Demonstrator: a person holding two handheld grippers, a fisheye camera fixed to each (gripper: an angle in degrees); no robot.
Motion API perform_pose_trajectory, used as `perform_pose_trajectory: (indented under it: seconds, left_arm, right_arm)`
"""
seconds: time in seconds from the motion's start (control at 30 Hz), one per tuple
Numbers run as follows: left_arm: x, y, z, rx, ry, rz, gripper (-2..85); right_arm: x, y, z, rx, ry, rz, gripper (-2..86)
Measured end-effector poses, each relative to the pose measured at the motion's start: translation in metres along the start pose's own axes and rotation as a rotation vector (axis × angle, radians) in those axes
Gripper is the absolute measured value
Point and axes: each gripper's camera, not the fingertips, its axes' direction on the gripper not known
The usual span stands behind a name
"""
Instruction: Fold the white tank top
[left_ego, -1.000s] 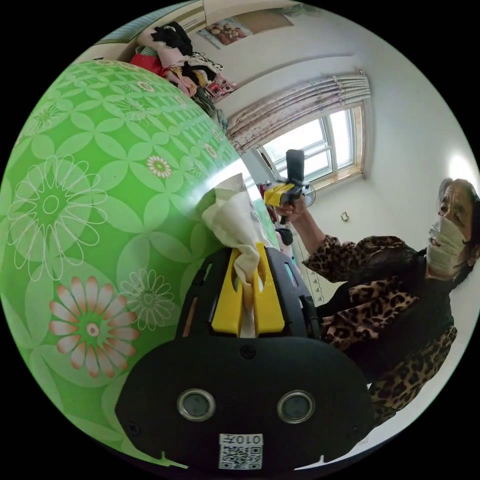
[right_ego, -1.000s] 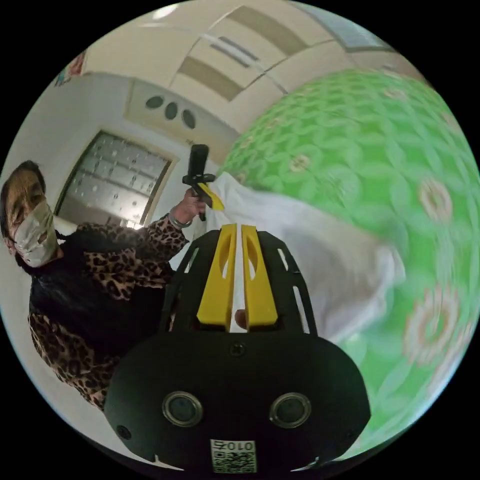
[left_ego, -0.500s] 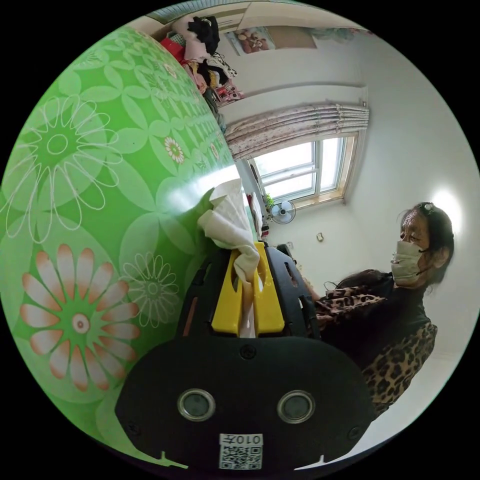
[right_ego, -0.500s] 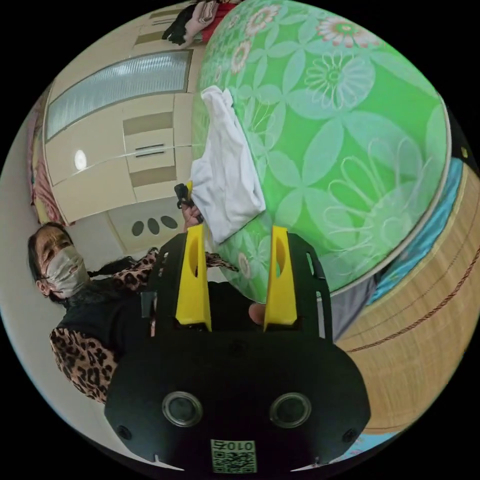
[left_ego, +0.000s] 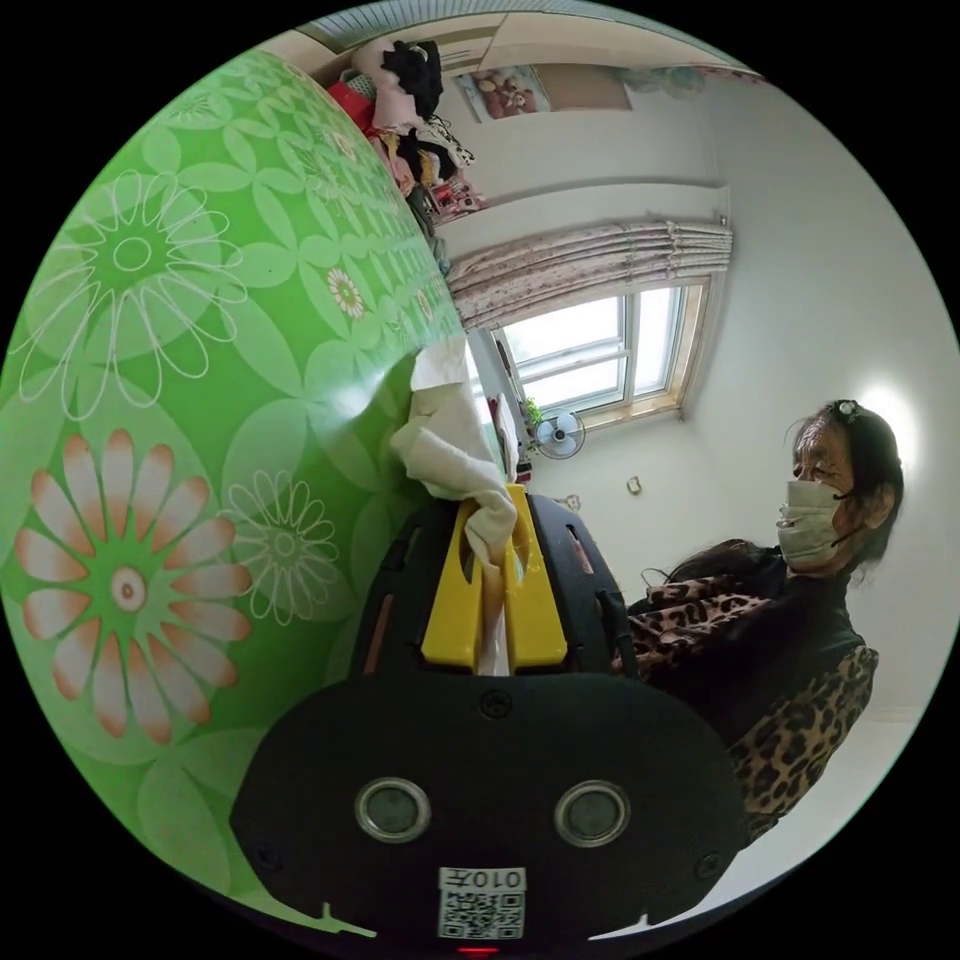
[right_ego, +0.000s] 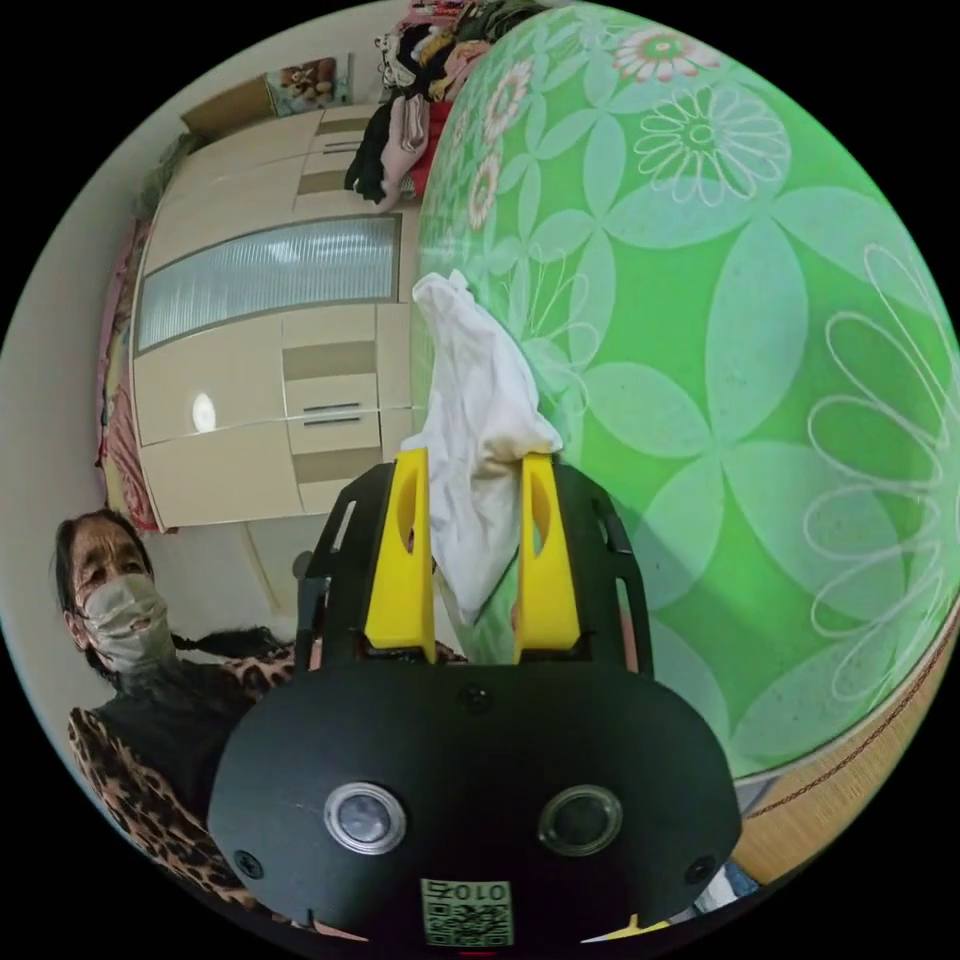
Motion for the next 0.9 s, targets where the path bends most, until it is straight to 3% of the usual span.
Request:
perform_pose_trajectory:
  seconds: [0.1,0.27,0.5,0.73,0.9]
  left_arm:
    - [-0.008,0.0,-0.005,0.036,0.014,-0.025,5.4]
    - [-0.015,0.011,-0.014,0.075,0.009,-0.081,5.3]
    - [-0.014,0.069,-0.001,0.082,0.097,-0.174,5.2]
    - [-0.034,0.082,0.02,0.058,0.067,-0.194,5.2]
    - [-0.045,0.072,0.029,0.001,0.021,-0.177,5.2]
  right_arm:
    - [0.003,-0.007,0.023,-0.09,0.15,-0.009,6.1]
    - [0.009,0.001,0.032,-0.118,0.066,-0.041,5.0]
    - [0.021,0.049,0.048,-0.34,0.264,0.003,5.1]
    - [0.043,0.061,0.013,-0.199,0.18,0.023,11.6]
    - [0.041,0.034,0.029,-0.255,0.252,-0.099,11.6]
